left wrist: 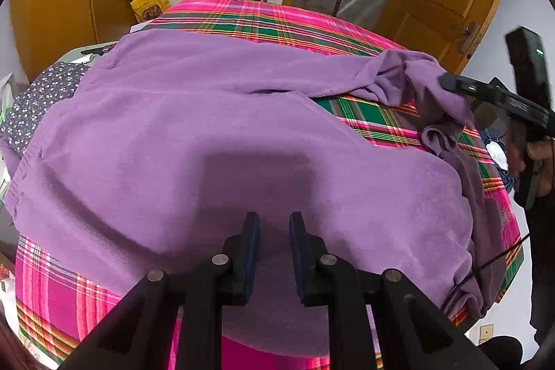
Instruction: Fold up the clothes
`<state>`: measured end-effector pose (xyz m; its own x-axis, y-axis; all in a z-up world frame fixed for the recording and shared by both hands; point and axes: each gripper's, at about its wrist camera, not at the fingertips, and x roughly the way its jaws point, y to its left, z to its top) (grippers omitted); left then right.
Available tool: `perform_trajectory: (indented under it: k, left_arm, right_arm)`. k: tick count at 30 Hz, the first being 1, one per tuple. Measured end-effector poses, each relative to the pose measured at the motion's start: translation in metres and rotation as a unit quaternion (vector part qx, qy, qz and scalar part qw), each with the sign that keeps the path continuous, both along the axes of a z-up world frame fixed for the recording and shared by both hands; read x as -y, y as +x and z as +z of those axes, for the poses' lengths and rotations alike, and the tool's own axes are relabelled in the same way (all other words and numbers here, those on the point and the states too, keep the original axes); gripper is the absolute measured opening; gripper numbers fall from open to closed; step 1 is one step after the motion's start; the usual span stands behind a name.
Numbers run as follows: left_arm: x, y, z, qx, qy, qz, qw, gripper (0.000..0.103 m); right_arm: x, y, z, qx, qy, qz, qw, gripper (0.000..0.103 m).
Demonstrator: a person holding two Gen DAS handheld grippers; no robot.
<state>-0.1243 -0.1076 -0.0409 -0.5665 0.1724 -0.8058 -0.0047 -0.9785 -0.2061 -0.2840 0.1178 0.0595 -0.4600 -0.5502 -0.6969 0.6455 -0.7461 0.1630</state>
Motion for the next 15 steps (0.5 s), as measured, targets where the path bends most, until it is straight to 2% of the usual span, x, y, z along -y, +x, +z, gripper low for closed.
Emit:
perform_trajectory:
  k: [1, 2, 3, 4, 7, 10, 13, 15]
  left_arm:
    - [0.0, 0.0, 0.0, 0.0, 0.0, -0.001, 1.0, 0.018]
    - [0.0, 0.0, 0.0, 0.001, 0.001, -0.001, 1.0, 0.018]
    - [0.0, 0.0, 0.0, 0.001, 0.001, -0.001, 1.0, 0.018]
    - [0.0, 0.0, 0.001, 0.0, 0.001, -0.001, 1.0, 0.018]
    - [0.002, 0.001, 0.002, -0.002, 0.0, 0.002, 1.0, 0.018]
    - [0.005, 0.001, 0.001, -0.001, 0.0, 0.006, 1.0, 0.018]
    - [0.006, 0.002, 0.001, -0.001, 0.002, 0.006, 1.0, 0.018]
    - [0.005, 0.002, 0.001, -0.001, 0.002, 0.005, 1.0, 0.018]
  right_arm:
    - [0.004, -0.007, -0.006, 0.012, 0.006, -0.004, 1.0, 0.051]
    - [0.007, -0.014, -0.012, 0.022, 0.013, -0.008, 1.0, 0.046]
    - [0.011, -0.017, -0.017, 0.023, 0.023, -0.012, 0.999, 0.019]
    - [0.014, -0.018, -0.02, 0.02, 0.032, -0.013, 0.999, 0.007]
    - [0.023, -0.005, -0.019, 0.001, 0.038, 0.003, 0.999, 0.007]
    - [0.037, 0.025, -0.018, -0.017, 0.057, 0.063, 0.996, 0.007]
    - [0.052, 0.063, -0.03, -0.006, 0.09, 0.151, 0.984, 0.007]
    - [0.051, 0.078, -0.037, 0.011, 0.102, 0.182, 0.978, 0.012]
